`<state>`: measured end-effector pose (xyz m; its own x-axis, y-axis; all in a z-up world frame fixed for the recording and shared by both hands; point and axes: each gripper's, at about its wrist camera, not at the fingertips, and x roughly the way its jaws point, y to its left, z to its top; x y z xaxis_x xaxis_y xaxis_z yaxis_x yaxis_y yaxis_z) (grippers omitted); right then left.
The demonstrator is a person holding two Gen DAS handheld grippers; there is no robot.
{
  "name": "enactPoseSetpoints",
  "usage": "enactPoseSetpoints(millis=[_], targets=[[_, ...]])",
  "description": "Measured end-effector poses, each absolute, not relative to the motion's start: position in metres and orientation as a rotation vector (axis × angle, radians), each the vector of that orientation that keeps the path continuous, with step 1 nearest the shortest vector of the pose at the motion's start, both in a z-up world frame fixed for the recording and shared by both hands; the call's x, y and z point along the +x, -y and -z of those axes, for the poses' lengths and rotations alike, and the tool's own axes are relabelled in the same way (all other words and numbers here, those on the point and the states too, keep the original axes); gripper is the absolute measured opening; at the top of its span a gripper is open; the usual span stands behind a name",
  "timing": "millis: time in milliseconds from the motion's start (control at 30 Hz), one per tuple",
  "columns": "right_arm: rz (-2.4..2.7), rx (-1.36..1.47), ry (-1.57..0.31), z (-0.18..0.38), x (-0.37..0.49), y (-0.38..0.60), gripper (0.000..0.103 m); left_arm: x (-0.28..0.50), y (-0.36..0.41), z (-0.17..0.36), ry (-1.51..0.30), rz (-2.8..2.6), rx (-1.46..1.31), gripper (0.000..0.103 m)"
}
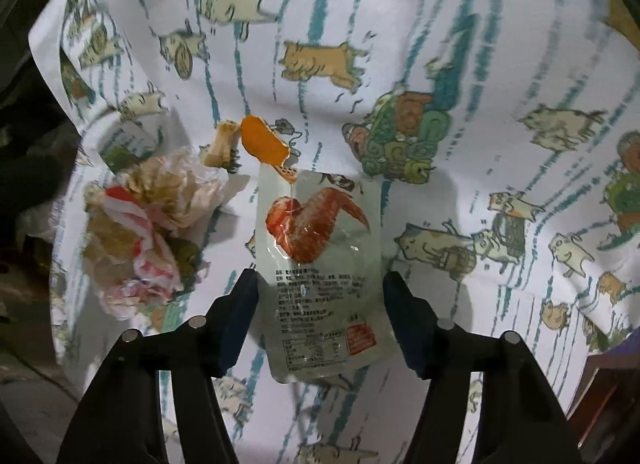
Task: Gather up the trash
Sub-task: 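Grasp the crumpled paper wrapper with the left tool while the right tool grasps the chicken-wing packet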
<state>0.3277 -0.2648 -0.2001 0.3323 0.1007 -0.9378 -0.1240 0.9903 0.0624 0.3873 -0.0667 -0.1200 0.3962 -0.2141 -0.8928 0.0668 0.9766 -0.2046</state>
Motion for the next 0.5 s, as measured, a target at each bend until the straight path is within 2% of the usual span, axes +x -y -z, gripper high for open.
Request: enactPoseSetpoints(millis=[333, 500], targets=[[-0.115, 0.120, -1.225, 0.178, 0.324, 0.321, 0.062, 0.399, 0.110, 0.148, -1.263, 0.139, 0.026, 0.103], [-0.100, 0.136, -1.223, 0.159, 0.328, 0.338, 0.062, 0.406, 0.114, 0.167, -1.322, 0.114, 0.017, 0.103]])
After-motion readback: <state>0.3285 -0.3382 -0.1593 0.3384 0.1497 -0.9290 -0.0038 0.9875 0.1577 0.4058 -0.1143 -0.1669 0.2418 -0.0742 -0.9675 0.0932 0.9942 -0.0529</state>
